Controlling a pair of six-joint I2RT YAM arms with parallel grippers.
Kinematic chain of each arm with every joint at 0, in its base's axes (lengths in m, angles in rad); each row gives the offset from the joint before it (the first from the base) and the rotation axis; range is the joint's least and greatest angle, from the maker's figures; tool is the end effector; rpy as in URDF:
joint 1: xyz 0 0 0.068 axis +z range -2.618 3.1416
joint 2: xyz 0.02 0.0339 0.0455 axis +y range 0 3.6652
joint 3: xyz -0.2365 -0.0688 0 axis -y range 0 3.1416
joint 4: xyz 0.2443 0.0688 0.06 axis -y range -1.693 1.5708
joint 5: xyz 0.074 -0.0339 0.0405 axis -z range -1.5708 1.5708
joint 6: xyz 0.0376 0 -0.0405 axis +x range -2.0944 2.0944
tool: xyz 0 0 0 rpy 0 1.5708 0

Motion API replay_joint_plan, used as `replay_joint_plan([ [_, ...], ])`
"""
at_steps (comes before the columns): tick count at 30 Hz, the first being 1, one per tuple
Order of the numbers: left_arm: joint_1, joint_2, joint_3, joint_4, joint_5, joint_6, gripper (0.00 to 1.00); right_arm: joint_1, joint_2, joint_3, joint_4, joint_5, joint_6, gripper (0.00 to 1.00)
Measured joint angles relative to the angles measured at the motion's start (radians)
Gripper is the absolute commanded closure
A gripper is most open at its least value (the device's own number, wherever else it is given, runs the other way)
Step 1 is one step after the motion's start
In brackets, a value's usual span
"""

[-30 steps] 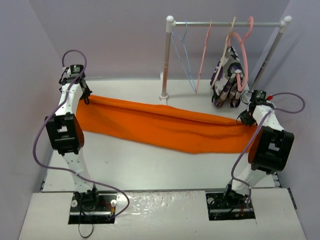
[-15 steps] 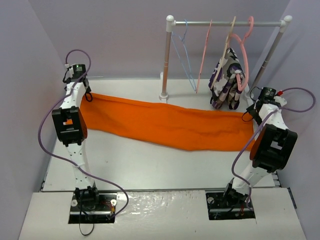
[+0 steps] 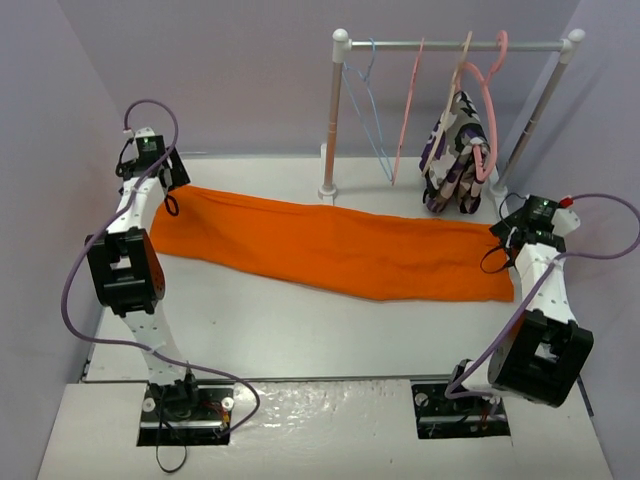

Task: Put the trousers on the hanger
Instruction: Fold the trousers at the center of the board.

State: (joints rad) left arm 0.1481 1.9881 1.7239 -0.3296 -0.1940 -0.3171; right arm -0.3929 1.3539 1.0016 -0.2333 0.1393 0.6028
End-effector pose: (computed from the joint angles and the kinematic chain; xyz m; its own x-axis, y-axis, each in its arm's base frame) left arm 0.4532 0.0749 0.2618 -0.4314 -0.3737 -0.8211 -0.4603 0.8740 -0.1559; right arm 0.2860 -0.1242 0.2550 -0.1450 0.6679 -0.7300 0.6899 0.5971 0.4093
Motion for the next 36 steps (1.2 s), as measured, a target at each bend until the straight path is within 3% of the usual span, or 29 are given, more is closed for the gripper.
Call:
replay_joint_plan([
  [7, -0.001, -0.059, -0.242, 0.011, 0.021, -0.007, 0.33, 0.157, -0.051, -0.155, 0.021, -0.066, 0.004, 0.39],
  [11, -0.001, 0.004, -0.252, -0.015, 0.026, -0.014, 0.42, 0.296, -0.01, -0.168, 0.09, -0.094, -0.011, 0.56],
  [17, -0.001, 0.062, -0.24, -0.041, 0.026, -0.027, 0.57, 0.412, 0.132, -0.167, 0.214, -0.103, -0.039, 0.68],
  [23, 0.001, 0.071, -0.227, -0.09, -0.001, -0.061, 0.78, 0.404, 0.268, -0.178, 0.262, -0.089, -0.032, 0.68],
  [28, 0.025, 0.045, -0.258, -0.147, -0.022, -0.099, 0.85, 0.298, 0.242, -0.221, 0.29, -0.123, 0.012, 0.66],
  [36, 0.086, -0.063, -0.403, -0.233, -0.044, -0.147, 0.88, 0.165, 0.132, -0.296, 0.195, -0.155, 0.041, 0.61],
])
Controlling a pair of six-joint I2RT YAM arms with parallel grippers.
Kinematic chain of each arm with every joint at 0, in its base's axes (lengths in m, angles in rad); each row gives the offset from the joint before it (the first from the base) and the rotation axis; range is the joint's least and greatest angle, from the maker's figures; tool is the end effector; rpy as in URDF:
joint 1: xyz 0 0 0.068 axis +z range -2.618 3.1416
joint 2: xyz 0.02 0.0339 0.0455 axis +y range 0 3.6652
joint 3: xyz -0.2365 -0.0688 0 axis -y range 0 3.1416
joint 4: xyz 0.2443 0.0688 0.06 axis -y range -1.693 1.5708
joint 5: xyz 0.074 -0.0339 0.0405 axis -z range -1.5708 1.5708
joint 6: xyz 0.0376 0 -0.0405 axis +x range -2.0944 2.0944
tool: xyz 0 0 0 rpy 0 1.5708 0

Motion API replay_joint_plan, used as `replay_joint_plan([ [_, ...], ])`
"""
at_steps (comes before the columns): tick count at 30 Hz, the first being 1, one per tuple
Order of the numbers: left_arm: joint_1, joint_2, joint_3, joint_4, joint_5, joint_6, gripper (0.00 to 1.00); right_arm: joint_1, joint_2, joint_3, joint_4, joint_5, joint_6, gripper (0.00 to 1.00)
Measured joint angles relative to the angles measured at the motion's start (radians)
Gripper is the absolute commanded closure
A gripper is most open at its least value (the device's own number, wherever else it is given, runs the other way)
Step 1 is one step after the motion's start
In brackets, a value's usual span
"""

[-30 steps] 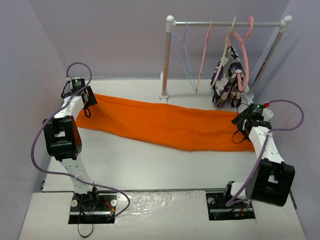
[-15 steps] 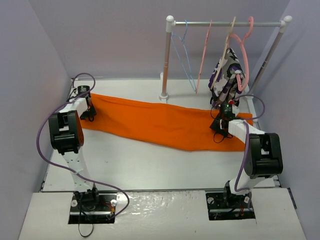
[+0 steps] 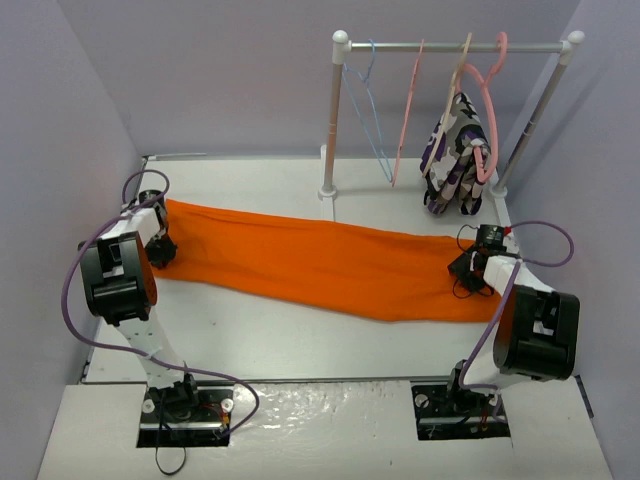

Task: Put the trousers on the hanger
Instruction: Fold the trousers at the center of the board.

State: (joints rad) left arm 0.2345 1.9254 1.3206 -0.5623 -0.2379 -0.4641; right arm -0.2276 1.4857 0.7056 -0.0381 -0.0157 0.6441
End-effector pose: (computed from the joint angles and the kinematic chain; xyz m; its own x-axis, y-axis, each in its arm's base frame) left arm 0.3681 0.0971 0.1441 -0.6585 -0.6046 -0.4483 -0.6828 0.7304 0.0180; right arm 0.2846 -0.0653 0.1385 -0.4394 0.7181 -0.5397 0.5990 0.6820 0.4196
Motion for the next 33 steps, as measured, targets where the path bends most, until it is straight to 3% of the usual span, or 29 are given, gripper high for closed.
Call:
replay_joint_plan([
  [6, 0.019, -0.083, -0.098, -0.011, 0.013, 0.0, 0.86, -0.008, -0.091, -0.015, -0.117, 0.034, -0.027, 0.59],
  [11, 0.033, -0.241, -0.184, -0.008, 0.059, 0.0, 0.74, 0.007, -0.204, 0.01, -0.166, 0.046, -0.065, 0.59],
  [16, 0.02, -0.364, -0.204, 0.091, 0.144, -0.005, 0.74, 0.107, -0.226, 0.094, -0.161, 0.063, -0.071, 0.6],
  [27, -0.024, -0.057, -0.076, 0.123, 0.19, -0.009, 0.86, 0.121, 0.079, 0.148, 0.031, 0.033, -0.071, 0.66],
  [33, -0.024, -0.026, -0.036, 0.117, 0.169, -0.011, 0.89, 0.036, 0.2, 0.176, 0.123, -0.003, -0.066, 0.67],
])
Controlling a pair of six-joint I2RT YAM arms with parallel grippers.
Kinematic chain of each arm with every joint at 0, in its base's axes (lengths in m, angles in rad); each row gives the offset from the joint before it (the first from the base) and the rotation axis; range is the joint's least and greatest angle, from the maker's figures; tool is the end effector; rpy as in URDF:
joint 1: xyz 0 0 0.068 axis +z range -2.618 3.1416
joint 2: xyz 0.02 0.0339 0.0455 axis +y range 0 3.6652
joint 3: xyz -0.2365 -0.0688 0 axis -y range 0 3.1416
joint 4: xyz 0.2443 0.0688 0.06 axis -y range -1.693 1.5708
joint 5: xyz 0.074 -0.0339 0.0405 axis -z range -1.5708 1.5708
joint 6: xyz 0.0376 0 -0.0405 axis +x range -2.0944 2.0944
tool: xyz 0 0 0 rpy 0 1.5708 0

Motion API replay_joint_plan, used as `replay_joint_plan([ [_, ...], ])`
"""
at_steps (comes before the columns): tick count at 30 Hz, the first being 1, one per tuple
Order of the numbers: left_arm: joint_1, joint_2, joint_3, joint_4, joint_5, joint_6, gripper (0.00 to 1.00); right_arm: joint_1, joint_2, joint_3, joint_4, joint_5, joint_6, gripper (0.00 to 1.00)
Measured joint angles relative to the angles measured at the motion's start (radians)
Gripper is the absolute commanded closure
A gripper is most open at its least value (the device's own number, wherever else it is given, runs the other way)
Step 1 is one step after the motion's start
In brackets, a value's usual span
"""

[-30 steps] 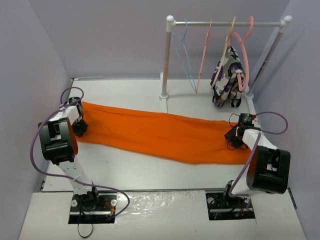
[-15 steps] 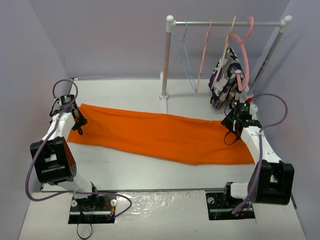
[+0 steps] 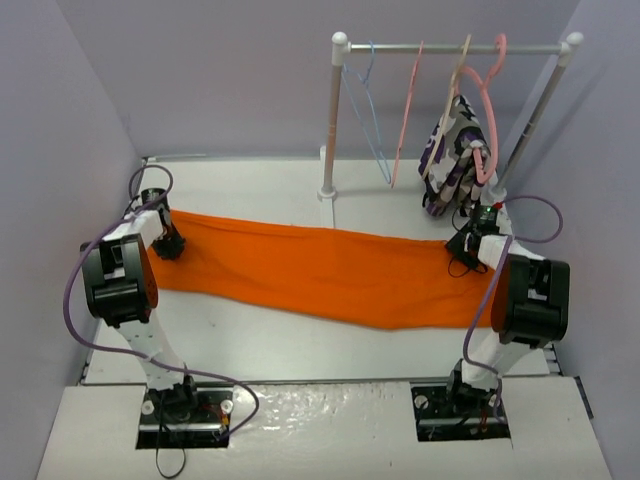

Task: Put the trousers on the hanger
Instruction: Fold the trousers at the center of the board.

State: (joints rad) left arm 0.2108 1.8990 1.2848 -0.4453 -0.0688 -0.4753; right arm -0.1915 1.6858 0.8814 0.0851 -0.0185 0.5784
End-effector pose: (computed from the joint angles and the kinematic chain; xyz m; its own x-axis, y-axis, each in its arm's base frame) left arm 0.3760 0.0831 0.1484 -0.6477 -0.6055 -0.4625 -0.6051 0.7777 -0.1706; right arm 0.3376 -0.0647 0.1405 -0.4450 0.6431 -0.6232 0.5015 0.7556 0.4215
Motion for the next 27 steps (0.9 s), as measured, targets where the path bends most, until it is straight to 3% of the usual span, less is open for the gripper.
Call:
replay_joint_plan([
  [8, 0.017, 0.0, 0.003, -0.027, -0.011, -0.012, 0.91, -0.06, 0.056, 0.057, 0.024, -0.024, 0.0, 0.68],
  [15, 0.04, -0.002, 0.013, -0.055, -0.007, -0.015, 0.84, -0.062, 0.05, 0.067, 0.019, -0.021, 0.0, 0.66],
  [27, -0.061, -0.113, 0.04, 0.055, 0.184, -0.039, 0.84, 0.076, -0.228, 0.002, -0.027, -0.014, -0.003, 0.59],
])
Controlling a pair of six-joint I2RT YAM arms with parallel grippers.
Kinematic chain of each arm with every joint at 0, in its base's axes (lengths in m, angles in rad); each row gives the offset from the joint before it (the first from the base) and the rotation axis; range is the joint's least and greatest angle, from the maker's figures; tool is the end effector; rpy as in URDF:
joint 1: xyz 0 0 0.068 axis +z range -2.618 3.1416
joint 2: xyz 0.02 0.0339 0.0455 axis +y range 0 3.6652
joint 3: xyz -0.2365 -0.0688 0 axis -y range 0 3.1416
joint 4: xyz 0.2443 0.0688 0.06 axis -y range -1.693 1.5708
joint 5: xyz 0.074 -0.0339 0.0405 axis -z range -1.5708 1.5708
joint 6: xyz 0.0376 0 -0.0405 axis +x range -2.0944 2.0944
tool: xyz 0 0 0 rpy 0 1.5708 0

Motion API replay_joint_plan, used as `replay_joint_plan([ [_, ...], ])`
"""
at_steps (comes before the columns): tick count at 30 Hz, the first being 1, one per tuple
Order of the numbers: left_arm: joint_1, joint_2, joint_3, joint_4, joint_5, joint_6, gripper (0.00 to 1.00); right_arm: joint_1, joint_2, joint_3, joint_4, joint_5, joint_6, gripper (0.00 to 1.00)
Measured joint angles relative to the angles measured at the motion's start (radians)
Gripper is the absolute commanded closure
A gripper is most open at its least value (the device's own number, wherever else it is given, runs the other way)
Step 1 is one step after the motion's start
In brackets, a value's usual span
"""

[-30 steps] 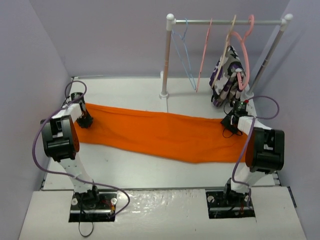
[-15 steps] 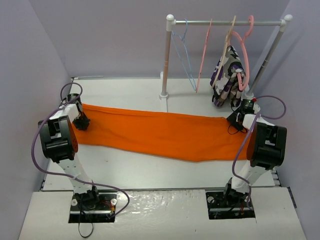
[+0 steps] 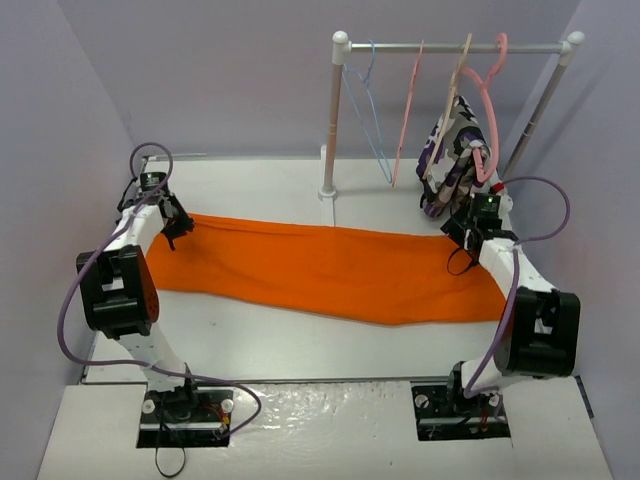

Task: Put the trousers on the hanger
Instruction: Fold the trousers at the center of the board.

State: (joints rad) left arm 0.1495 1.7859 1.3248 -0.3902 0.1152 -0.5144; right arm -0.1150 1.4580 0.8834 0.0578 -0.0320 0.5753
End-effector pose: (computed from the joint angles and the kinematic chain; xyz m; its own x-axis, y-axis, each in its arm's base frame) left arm 0.3856 0.0537 0.2058 -0.6116 -0.5864 -0.5312 -0.4295 0.8099 -0.3995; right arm 0.3260 -0.0364 0.2110 -0.3645 0.5895 -0.7209 0.3401 0.8049 0.4863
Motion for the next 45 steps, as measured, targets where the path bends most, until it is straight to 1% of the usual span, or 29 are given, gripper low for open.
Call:
replay_joint_plan([
  [4, -0.06, 0.034, 0.027, 0.017, 0.024, -0.008, 0.85, 0.011, -0.029, -0.087, -0.001, -0.03, 0.017, 0.58],
  [6, -0.085, 0.072, 0.038, 0.031, 0.031, -0.015, 0.88, 0.013, -0.029, -0.137, -0.011, -0.049, 0.028, 0.58],
  [11, -0.125, 0.183, 0.045, 0.056, 0.046, -0.032, 0.88, 0.019, -0.015, -0.22, -0.022, -0.087, 0.045, 0.57],
  [16, -0.129, 0.232, 0.092, 0.112, 0.057, -0.037, 0.88, 0.018, 0.011, -0.228, 0.004, -0.107, 0.049, 0.57],
  [23, -0.129, 0.283, 0.119, 0.211, 0.089, -0.034, 0.87, 0.018, 0.042, -0.223, 0.062, -0.121, 0.049, 0.57],
  [28, -0.129, 0.319, 0.142, 0.286, 0.119, -0.027, 0.87, 0.019, 0.053, -0.214, 0.074, -0.123, 0.046, 0.57],
  [34, -0.121, 0.33, 0.143, 0.328, 0.124, -0.031, 0.87, 0.011, 0.056, -0.204, 0.056, -0.112, 0.038, 0.56],
  [38, -0.102, 0.328, 0.139, 0.326, 0.121, -0.044, 0.87, -0.028, 0.047, -0.204, 0.036, -0.117, 0.042, 0.54],
  [43, -0.04, 0.259, 0.043, 0.326, 0.115, -0.067, 0.87, -0.129, 0.03, -0.204, -0.008, -0.113, 0.029, 0.54],
  [45, -0.012, 0.227, 0.008, 0.309, 0.109, -0.067, 0.84, -0.137, 0.028, -0.2, -0.022, -0.104, 0.022, 0.54],
])
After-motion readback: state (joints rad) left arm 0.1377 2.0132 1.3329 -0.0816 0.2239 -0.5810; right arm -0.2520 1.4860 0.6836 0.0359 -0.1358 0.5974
